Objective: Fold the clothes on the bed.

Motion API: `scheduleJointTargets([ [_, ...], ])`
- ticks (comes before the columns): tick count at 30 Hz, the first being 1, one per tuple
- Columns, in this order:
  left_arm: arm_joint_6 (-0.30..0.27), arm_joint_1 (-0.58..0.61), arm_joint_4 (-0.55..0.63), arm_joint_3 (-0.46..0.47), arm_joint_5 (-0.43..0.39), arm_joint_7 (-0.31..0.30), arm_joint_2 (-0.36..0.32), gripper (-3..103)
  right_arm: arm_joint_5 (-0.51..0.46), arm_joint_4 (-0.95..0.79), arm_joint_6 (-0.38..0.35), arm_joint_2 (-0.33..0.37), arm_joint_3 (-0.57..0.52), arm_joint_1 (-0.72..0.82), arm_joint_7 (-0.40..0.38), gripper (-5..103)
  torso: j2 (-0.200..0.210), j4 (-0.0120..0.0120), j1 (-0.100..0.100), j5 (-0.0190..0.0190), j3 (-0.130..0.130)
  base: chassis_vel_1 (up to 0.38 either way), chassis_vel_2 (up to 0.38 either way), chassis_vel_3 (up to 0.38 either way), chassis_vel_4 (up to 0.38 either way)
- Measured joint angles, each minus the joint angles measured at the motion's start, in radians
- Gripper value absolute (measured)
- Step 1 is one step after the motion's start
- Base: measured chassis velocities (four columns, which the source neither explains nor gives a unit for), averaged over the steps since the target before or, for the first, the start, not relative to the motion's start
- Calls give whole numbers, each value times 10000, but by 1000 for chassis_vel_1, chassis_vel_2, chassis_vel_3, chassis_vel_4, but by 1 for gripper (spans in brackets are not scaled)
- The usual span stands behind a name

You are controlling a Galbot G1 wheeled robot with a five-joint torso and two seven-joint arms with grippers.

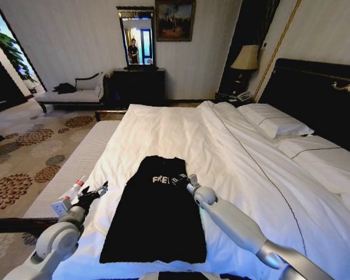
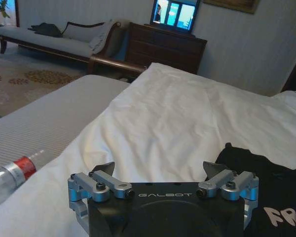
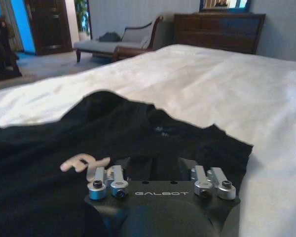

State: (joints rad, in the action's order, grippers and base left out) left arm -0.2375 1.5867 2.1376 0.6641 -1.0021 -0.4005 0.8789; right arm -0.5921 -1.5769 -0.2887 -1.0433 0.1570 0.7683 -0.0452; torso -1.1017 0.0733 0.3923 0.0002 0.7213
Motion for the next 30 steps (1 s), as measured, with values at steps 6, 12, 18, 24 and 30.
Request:
scheduleJointTargets([
  [6,-39,-689,-329,-941,86,-15,-123,100,-580,-1229,-43,601,-1444,1047,-136,83,0,1,-1,0,-1,0,0,0,0],
  [12,-68,-1575,-1326,-1784,188,267,-40,100,-1069,-2113,-28,1134,-3132,2377,-237,99,0,9,0,-1,-1,0,0,0,0],
  [18,5,-2119,-2191,-1979,516,482,194,100,-1131,-2331,195,1250,-3574,3058,-238,100,0,-8,-1,2,0,0,0,0,0],
  [24,7,-3997,-3606,-3045,51,615,452,100,-934,-2664,228,1191,-4650,4310,-241,100,0,6,0,2,0,0,0,0,0],
  [30,-54,-4884,-4516,-3774,-278,733,828,100,-834,-2804,215,1194,-5268,5016,-244,100,0,4,0,0,0,0,0,0,0],
])
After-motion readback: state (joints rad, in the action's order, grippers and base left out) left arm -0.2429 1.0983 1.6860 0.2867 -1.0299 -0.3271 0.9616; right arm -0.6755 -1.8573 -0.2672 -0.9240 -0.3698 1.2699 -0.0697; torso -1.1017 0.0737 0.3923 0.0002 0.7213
